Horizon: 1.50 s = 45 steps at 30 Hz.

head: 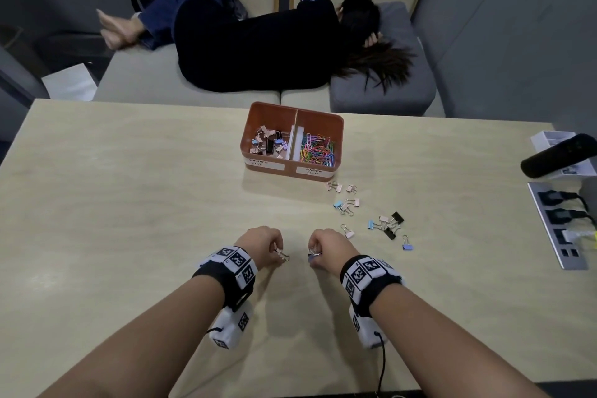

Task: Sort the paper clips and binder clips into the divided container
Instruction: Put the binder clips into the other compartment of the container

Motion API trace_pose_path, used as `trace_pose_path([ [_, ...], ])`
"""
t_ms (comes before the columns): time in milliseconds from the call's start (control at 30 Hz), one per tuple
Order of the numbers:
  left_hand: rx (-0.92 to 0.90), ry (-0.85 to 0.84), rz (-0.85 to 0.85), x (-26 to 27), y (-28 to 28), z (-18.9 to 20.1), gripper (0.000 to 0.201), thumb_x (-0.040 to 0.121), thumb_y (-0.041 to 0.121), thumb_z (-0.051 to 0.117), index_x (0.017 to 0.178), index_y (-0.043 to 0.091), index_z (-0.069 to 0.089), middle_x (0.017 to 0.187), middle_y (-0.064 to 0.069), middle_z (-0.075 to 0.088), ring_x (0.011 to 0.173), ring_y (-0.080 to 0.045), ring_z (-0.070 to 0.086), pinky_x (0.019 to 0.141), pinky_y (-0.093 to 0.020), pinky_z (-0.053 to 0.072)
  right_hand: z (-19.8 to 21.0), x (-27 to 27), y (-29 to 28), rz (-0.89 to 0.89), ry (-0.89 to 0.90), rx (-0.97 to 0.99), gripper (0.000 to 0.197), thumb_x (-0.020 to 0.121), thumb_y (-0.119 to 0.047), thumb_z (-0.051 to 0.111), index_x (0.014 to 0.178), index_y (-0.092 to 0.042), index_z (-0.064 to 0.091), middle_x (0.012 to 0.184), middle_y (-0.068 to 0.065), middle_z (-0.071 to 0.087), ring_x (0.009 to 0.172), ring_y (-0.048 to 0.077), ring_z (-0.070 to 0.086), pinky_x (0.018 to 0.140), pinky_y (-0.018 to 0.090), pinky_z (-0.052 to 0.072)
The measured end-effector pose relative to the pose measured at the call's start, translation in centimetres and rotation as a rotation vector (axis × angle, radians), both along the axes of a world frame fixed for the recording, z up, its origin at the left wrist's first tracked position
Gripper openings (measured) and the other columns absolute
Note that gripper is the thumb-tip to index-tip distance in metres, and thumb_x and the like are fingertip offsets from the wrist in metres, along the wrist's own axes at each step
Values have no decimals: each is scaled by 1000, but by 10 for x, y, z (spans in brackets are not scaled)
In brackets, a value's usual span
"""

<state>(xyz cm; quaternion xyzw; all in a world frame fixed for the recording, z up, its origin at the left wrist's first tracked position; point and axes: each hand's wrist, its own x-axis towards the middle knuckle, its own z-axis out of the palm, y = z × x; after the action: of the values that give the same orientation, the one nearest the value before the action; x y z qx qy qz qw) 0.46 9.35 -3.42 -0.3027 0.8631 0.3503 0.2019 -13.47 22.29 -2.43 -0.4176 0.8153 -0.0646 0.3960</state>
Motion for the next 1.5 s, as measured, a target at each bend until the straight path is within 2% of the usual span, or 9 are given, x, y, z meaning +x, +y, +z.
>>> trace_pose_path([
  [133, -22, -8, -12, -4, 1, 1, 18, 76, 19, 72, 91, 14, 63, 91, 3, 46, 81, -17, 48, 78, -29, 45, 2, 1, -3, 28, 21, 8, 12, 79, -14, 66, 85, -22, 58, 99, 2, 48, 85, 18, 50, 81, 26, 43],
  [233, -25, -3, -16, -4, 2, 2, 14, 78, 19, 71, 82, 20, 57, 86, 5, 52, 79, -15, 50, 71, -24, 43, 3, 0, 0, 48, -8, 2, 14, 80, -13, 66, 95, -12, 67, 102, 6, 62, 93, 23, 58, 80, 26, 44],
  [400, 24, 75, 95, -1, -11, 16, 29, 76, 23, 74, 70, 25, 45, 72, 7, 54, 73, -16, 52, 58, -20, 36, 16, -9, -4, -31, -76, -100, 19, 80, -14, 69, 98, -14, 65, 82, -4, 55, 80, 16, 54, 72, 26, 44],
  [500, -22, 177, 169, -10, -36, 43, 25, 75, 24, 76, 78, 22, 51, 76, 3, 58, 72, -16, 53, 59, -21, 37, 42, -21, -24, -70, -104, -219, 23, 82, -13, 69, 104, -18, 63, 83, -2, 59, 71, 14, 56, 63, 22, 47],
  [833, -305, 462, 403, -63, -120, 119, 19, 84, 21, 68, 100, 11, 65, 101, -8, 62, 88, -21, 57, 77, -23, 40, 114, -54, -135, -130, 41, -552, 29, 90, -17, 61, 118, -19, 64, 102, 5, 62, 87, 17, 59, 78, 25, 48],
  [933, -304, 445, 379, -66, -123, 120, 30, 86, 26, 65, 113, 11, 64, 109, -7, 57, 96, -21, 57, 84, -22, 38, 114, -62, -146, -118, 60, -556, 32, 92, -24, 56, 125, -20, 58, 121, 4, 60, 105, 21, 60, 97, 35, 47],
  [1100, -205, 467, 224, -56, -108, 109, 20, 86, 26, 66, 102, 15, 65, 95, 2, 60, 79, -9, 51, 74, -19, 39, 105, -90, -105, -215, 111, -620, 15, 94, -26, 52, 103, -21, 63, 99, -6, 66, 86, 10, 60, 79, 26, 49],
  [1233, -101, 371, 65, -57, -75, 86, 22, 84, 31, 68, 100, 16, 66, 96, 3, 66, 80, -9, 58, 70, -15, 41, 80, -116, -47, -357, 179, -529, 9, 92, -29, 55, 95, -21, 56, 87, -3, 61, 79, 16, 59, 72, 33, 50],
  [1500, -47, 219, -98, -94, -5, 40, 48, 84, 35, 65, 128, 22, 54, 144, 0, 41, 131, -17, 41, 111, -29, 32, 33, -126, 14, -187, 72, -124, 56, 80, -25, 72, 130, -28, 47, 131, 1, 43, 110, 20, 56, 98, 35, 47],
])
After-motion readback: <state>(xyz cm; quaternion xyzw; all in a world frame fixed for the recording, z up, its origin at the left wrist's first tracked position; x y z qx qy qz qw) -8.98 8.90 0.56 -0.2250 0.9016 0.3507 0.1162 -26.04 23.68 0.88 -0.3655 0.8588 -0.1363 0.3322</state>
